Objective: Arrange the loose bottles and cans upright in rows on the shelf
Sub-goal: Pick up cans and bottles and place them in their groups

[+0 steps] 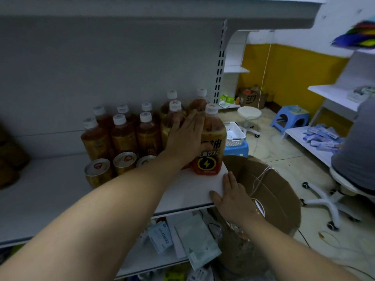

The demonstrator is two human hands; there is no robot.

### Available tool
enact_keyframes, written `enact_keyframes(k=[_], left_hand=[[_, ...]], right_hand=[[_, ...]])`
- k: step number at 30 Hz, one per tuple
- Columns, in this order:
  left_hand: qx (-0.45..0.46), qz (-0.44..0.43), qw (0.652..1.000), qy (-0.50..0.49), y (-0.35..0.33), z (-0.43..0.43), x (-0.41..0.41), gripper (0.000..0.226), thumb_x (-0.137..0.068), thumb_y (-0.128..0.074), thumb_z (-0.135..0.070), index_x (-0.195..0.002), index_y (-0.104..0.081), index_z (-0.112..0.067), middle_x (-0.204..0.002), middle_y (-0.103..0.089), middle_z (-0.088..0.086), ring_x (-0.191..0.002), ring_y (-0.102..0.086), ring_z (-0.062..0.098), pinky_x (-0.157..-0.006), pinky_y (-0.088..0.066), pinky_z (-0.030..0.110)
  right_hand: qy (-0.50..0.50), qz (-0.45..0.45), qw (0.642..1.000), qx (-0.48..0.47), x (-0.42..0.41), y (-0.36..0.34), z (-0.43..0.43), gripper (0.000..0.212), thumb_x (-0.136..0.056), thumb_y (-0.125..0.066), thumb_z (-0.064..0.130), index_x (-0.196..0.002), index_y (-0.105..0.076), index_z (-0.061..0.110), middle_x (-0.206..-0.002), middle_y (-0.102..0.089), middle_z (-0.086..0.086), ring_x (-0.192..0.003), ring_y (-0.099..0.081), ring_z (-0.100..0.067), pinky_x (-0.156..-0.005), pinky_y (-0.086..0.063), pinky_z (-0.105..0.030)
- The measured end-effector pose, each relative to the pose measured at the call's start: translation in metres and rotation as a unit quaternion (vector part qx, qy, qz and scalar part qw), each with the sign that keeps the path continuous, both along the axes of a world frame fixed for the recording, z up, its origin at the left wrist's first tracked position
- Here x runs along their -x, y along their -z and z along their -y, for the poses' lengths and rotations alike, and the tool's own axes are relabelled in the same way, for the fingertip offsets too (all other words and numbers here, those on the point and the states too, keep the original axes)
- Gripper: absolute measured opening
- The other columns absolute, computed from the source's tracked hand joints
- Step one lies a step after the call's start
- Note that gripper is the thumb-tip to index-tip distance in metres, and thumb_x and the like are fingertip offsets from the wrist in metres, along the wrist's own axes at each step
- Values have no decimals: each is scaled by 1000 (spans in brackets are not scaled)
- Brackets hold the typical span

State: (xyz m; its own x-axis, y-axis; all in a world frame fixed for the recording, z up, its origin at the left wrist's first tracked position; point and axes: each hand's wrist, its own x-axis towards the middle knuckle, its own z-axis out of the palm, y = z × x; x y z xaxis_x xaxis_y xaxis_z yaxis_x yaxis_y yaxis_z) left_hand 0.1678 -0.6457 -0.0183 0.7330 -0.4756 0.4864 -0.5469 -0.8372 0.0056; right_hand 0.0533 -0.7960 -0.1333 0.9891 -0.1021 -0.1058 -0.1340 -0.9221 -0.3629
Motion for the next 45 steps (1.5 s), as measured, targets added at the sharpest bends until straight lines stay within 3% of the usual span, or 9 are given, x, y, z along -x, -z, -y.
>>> enact_keyframes(k=[4,8,15,19,23,30,37,41,45], left_hand=[[-1,17,1000,-15,5,1,-7,96,-80,-54,-61,-148,-10,-10,-156,-16,8,-144,-5,18,-101,21,26],[-25,31,998,-49,10,7,-7,112,-68,-60,-69,-147,-12,-7,-155,-20,11,-143,-8,22,-103,22,29],[-20,26,993,-112,14,22,-9,103,-70,-64,-62,-144,-22,-4,-149,-31,16,-140,-19,30,-113,0,43],[-52,148,988,1,21,4,-8,80,-64,-78,-43,-134,-48,-18,-141,-44,18,-133,-36,37,-107,-22,55],[-226,207,952,-2,22,-10,-11,92,-73,-65,-54,-146,-17,-25,-153,-27,7,-140,-23,34,-109,-10,56],[-264,172,948,-43,21,-3,-10,71,-77,-50,-50,-144,-28,-37,-152,-31,5,-132,-33,45,-105,-23,61],[-274,70,959,21,11,-12,-5,81,-86,-52,-45,-148,-3,-32,-158,6,7,-142,11,34,-102,27,51],[-244,14,968,66,-1,-34,10,72,-89,-50,-43,-149,-13,-26,-159,2,5,-144,11,22,-109,17,42],[-170,-64,979,88,-6,-79,36,65,-92,-46,-45,-148,-18,-27,-158,-3,0,-143,7,15,-111,12,35]], right_hand=[[5,-3,1000,0,-1,4,1,81,-93,-25,64,-153,0,15,-161,3,-5,-139,-20,-29,-109,-26,-39],[1,-5,1000,22,-5,5,0,80,-93,-22,64,-153,1,15,-161,4,-7,-141,-17,-30,-110,-25,-41],[-27,-10,998,59,-4,10,4,86,-82,-14,79,-151,4,33,-160,13,-4,-146,2,-27,-114,-15,-46],[-73,5,992,104,-4,10,4,74,-88,-8,72,-151,5,36,-160,13,-3,-146,14,-23,-115,5,-42],[-96,15,987,126,-4,10,-1,65,-96,-10,59,-152,2,28,-161,8,-8,-146,11,-25,-116,4,-42],[-80,14,989,125,-4,13,-6,64,-96,-8,57,-152,3,28,-160,9,-8,-146,12,-25,-116,5,-41],[-83,-37,992,84,-7,-1,-3,67,-95,-19,61,-152,-3,31,-161,6,-4,-147,9,-22,-116,-5,-45],[-96,-66,988,98,-21,-36,-1,72,-89,-32,67,-148,-24,27,-156,-21,-7,-142,-17,-27,-111,-20,-46],[-79,0,991,108,-25,-75,-15,73,-86,-37,68,-144,-32,25,-148,-36,-8,-134,-33,-29,-104,-34,-42]])
